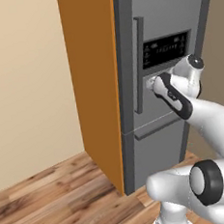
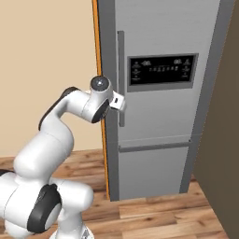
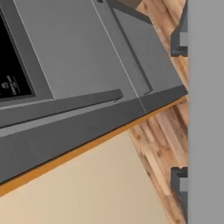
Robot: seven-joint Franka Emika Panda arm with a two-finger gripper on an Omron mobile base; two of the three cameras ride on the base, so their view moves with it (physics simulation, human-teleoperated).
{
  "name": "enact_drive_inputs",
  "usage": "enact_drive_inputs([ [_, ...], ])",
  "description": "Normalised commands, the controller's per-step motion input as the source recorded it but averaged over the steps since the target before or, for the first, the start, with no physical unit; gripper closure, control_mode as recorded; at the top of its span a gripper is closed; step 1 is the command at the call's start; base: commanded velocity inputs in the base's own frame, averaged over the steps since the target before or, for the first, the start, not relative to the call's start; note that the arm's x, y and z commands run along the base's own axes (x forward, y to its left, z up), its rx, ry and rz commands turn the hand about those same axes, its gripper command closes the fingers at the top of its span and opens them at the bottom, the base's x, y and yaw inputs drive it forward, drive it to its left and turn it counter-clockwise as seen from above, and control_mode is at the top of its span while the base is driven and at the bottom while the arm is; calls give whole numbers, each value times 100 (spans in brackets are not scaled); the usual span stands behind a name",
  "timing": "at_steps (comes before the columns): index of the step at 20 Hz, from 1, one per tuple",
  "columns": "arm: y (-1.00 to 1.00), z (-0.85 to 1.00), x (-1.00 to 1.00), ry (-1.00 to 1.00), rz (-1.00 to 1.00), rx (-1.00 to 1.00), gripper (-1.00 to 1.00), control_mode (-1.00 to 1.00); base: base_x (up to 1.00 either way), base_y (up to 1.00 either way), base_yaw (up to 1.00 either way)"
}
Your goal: Place one of the steaks on the plate and the other in the bowl. Then place the bowl in the fridge.
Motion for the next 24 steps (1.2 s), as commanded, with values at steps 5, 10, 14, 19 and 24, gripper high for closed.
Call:
enact_drive_inputs([
  [5, 0, 17, 32, 1, 0, -3, -100, -100, 0, 0, 0],
  [10, -4, 0, 78, 1, 2, 0, -100, -100, 0, 0, 0],
  [14, -21, 0, 72, 2, 10, 0, -100, -100, 0, 0, 0],
  [19, -24, 0, 64, 0, 13, 0, -100, -100, 0, 0, 0],
  [24, 0, -10, 68, 0, 12, 0, -100, -100, 0, 0, 0],
])
